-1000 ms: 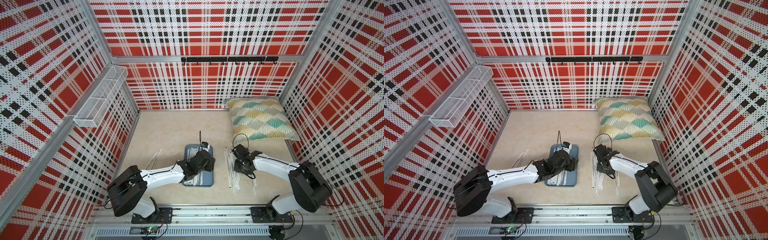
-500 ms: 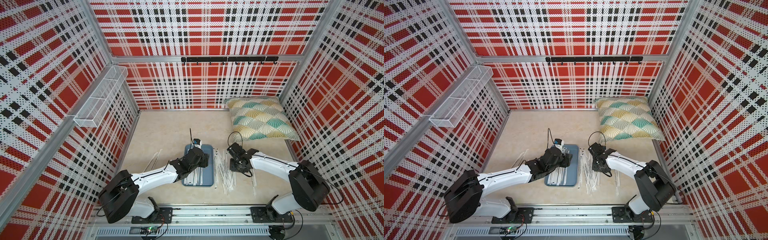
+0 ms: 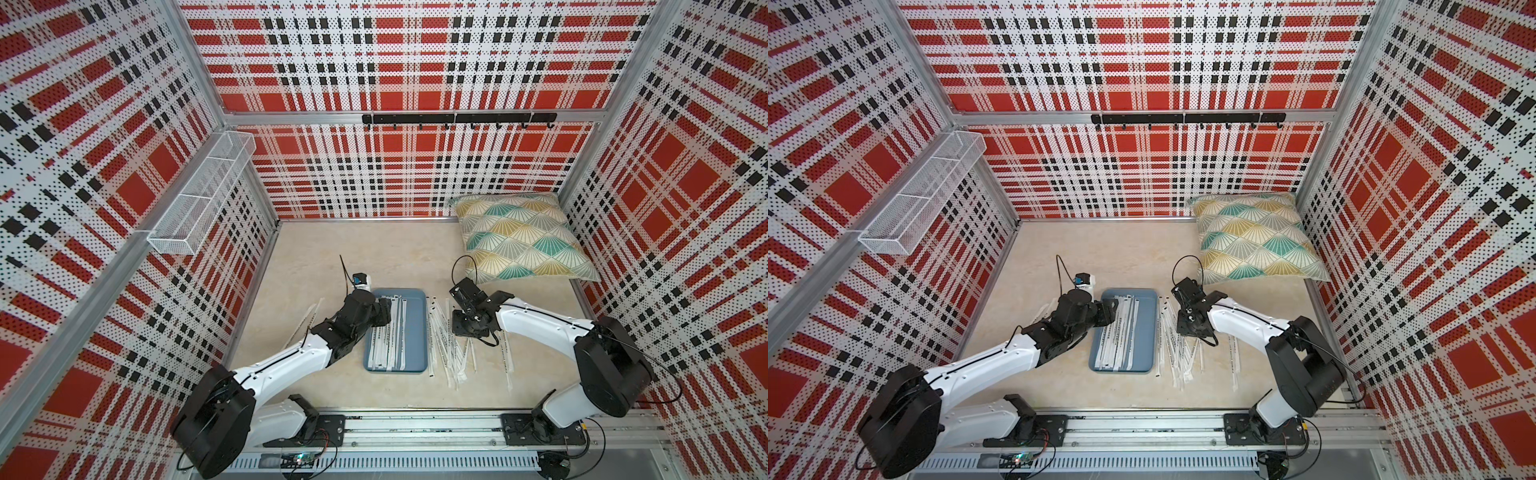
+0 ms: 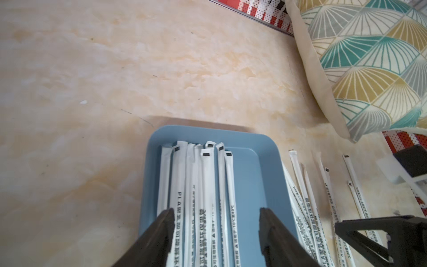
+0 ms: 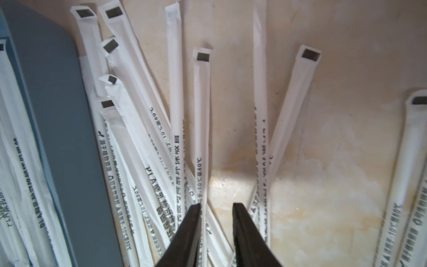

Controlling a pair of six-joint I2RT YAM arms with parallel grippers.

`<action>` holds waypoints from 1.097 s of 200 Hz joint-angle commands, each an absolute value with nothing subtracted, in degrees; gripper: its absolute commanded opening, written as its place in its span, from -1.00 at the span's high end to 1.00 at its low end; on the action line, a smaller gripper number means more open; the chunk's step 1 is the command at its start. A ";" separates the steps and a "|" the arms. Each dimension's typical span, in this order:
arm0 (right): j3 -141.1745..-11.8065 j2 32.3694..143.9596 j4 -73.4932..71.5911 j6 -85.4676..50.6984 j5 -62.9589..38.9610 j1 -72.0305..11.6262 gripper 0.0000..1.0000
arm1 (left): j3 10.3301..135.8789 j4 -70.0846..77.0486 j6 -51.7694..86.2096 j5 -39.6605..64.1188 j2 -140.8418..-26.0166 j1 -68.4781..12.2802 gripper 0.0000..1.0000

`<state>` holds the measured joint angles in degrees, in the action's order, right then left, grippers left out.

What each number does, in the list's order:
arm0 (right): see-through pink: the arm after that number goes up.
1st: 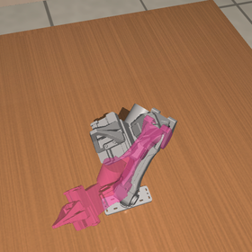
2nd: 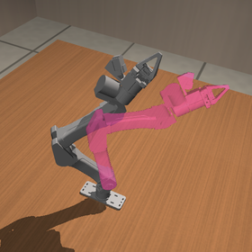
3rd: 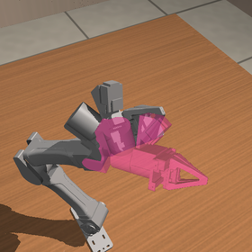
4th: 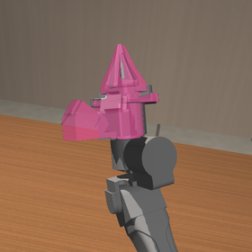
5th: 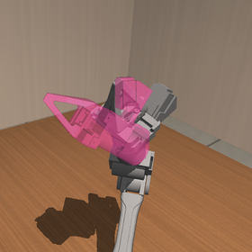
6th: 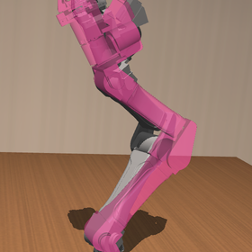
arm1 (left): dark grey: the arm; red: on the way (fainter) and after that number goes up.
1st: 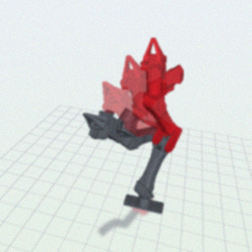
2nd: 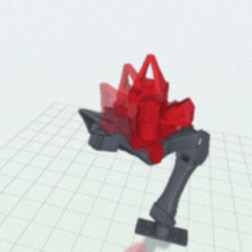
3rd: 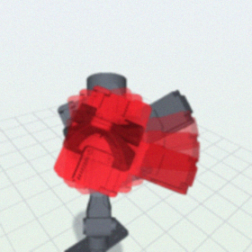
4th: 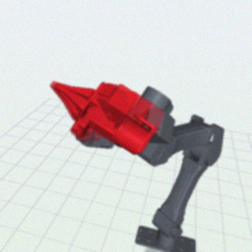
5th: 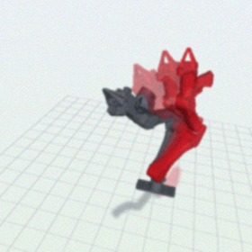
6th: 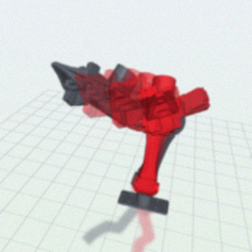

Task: Put the straws into the storage box
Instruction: Pick up the straw from the center of the board.

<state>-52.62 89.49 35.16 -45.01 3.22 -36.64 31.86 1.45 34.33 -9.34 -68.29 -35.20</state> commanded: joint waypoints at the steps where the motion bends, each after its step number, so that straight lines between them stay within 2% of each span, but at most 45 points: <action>1: -53.65 92.02 31.88 -46.27 2.11 -37.04 0.36 | 30.18 2.42 35.66 -6.33 -66.41 -33.98 -0.27; 25: -54.13 94.10 31.29 -46.39 2.28 -37.10 0.38 | 29.56 2.58 35.95 -6.04 -66.21 -33.84 -0.26; 94: -55.23 91.97 35.36 -46.68 5.98 -38.13 0.70 | 29.71 0.84 35.51 -7.16 -65.03 -33.12 -0.26; 134: -62.40 89.17 42.14 -51.24 8.82 -44.52 0.72 | 29.15 -2.81 36.35 -6.75 -61.69 -27.65 -0.24; 166: -71.39 95.24 39.95 -56.53 10.29 -50.42 0.73 | 28.61 -4.18 36.70 -6.66 -61.35 -25.52 -0.23; 219: -80.75 109.71 35.68 -62.08 13.28 -53.70 0.73 | 26.73 -3.44 37.20 -5.93 -61.88 -25.55 -0.22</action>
<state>-79.53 105.19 35.70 -58.30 9.93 -52.93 27.68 -2.90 36.86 -6.37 -62.00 -25.80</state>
